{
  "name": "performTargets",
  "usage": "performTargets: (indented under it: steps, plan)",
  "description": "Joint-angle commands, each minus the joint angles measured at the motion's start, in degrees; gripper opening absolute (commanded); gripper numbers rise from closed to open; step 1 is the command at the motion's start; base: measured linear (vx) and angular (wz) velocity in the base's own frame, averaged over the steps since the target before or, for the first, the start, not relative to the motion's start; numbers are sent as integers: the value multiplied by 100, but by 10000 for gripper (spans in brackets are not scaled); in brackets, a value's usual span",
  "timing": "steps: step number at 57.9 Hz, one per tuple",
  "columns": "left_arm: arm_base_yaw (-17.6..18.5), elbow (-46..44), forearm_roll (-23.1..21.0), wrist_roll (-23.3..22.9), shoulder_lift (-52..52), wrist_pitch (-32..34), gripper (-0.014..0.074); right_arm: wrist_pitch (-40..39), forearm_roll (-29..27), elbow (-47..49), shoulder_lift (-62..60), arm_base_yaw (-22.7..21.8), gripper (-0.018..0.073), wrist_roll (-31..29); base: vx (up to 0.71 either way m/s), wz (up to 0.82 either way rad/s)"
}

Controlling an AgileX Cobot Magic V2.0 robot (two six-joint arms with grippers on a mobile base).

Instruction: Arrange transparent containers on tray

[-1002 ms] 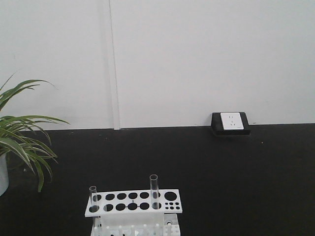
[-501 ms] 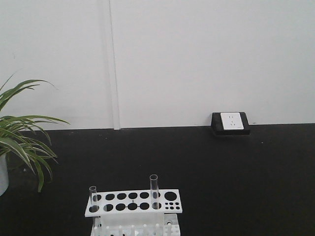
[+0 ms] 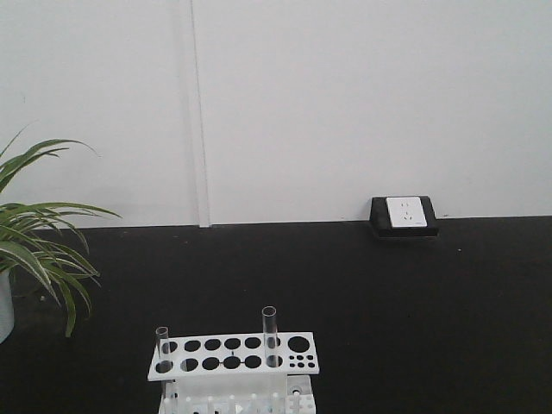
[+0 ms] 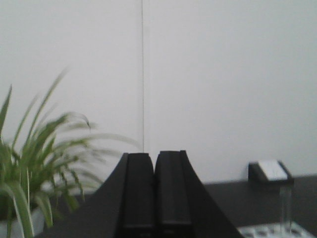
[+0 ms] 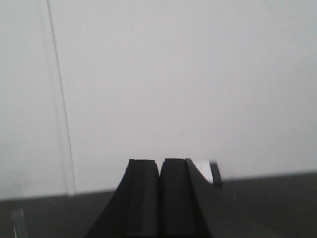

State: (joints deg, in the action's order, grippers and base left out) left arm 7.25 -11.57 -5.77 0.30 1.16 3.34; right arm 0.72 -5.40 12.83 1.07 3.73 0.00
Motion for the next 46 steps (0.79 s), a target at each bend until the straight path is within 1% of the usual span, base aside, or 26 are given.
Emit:
performTargets:
  steps: [1, 3, 6, 13, 20, 25, 33, 36, 40, 43, 46]
  plan:
    - [-7, -1350, 336, 255, 700, 102, -6, -471, 298, 1213, 723, -30, -11, -178, 0, -1]
    - [-7, -1777, 577, 461, 1095, -58, -6, -471, 399, 1584, 1113, -30, -11, -199, 0, -1]
    - [-7, -2301, 717, 592, 1692, -233, -6, -479, 490, 2039, 1715, -30, -11, -193, 0, 0]
    - [-7, -3081, 660, 522, 2949, -297, -6, -705, 540, 2810, 3039, -30, -11, -193, 0, 0]
    - [-7, -3374, 656, 370, 3919, -258, -6, -1035, 540, 3276, 4144, -30, -11, -110, 0, 0]
    - [-7, -3387, 674, 380, 4328, -219, -6, -1064, 540, 3390, 4629, -30, -10, 0, 0, 0]
    - [0, -3387, 673, 379, 4882, -202, 11, -1209, 540, 3403, 5156, -30, 8, 0, 0, 0]
    - [18, -3387, 673, 379, 4989, -196, 28, -1180, 540, 3403, 5245, -30, 27, 47, 0, 0]
    - [18, -3387, 673, 374, 5064, -205, 72, -1154, 540, 3403, 5275, -30, 71, 112, 0, 0]
    - [18, -3387, 673, 374, 5088, -203, 109, -1139, 540, 3403, 5275, -30, 121, 112, 0, 0]
    - [18, -3387, 673, 374, 5094, -203, 169, -1139, 540, 3403, 5270, -30, 197, 112, 0, 0]
